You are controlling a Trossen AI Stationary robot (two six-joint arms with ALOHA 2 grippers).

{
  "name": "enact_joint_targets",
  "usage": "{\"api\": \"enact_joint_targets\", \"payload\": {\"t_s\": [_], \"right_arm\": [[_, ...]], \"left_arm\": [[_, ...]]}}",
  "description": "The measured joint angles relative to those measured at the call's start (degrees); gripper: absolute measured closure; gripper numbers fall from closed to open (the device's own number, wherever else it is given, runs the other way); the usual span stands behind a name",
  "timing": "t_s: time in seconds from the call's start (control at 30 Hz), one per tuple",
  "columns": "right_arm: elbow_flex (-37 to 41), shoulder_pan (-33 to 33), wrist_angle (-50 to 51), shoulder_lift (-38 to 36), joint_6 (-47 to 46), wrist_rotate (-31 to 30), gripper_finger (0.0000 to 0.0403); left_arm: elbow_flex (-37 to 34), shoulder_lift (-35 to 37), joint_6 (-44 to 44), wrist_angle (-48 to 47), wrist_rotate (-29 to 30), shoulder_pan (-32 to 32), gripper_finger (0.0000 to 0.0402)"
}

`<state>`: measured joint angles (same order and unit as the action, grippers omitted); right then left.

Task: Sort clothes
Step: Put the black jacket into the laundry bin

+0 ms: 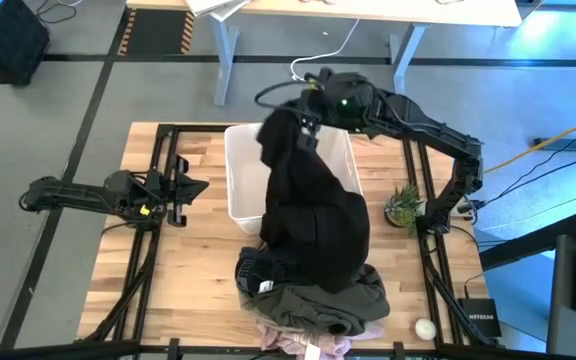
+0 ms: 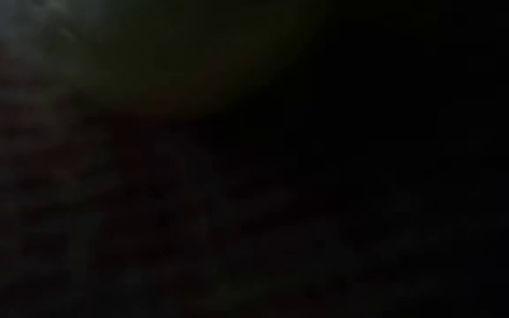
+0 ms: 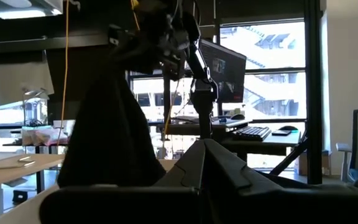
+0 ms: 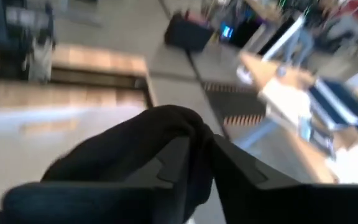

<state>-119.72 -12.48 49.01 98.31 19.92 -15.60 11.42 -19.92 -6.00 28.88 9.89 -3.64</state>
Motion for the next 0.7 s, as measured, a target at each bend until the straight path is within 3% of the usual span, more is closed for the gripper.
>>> {"api": "enact_joint_targets", "payload": {"t_s": [0.3,0.53,0.7], "right_arm": [[-0.1,5.6,18.0,-4.8,-0.4,-0.3,0.0203],[-0.1,10.5,29.1,-8.2,-7.2,-0.2,0.019],[0.5,13.3,39.4,-8.2,-15.8,8.0,0.0189]], "left_arm": [[0.0,0.0,1.5,-0.5,0.0,0.0,0.0398],[0.0,0.0,1.5,-1.0,0.0,0.0,0.0398],[0.0,0.0,2.6,-1.5,0.0,0.0,0.0398]]}}
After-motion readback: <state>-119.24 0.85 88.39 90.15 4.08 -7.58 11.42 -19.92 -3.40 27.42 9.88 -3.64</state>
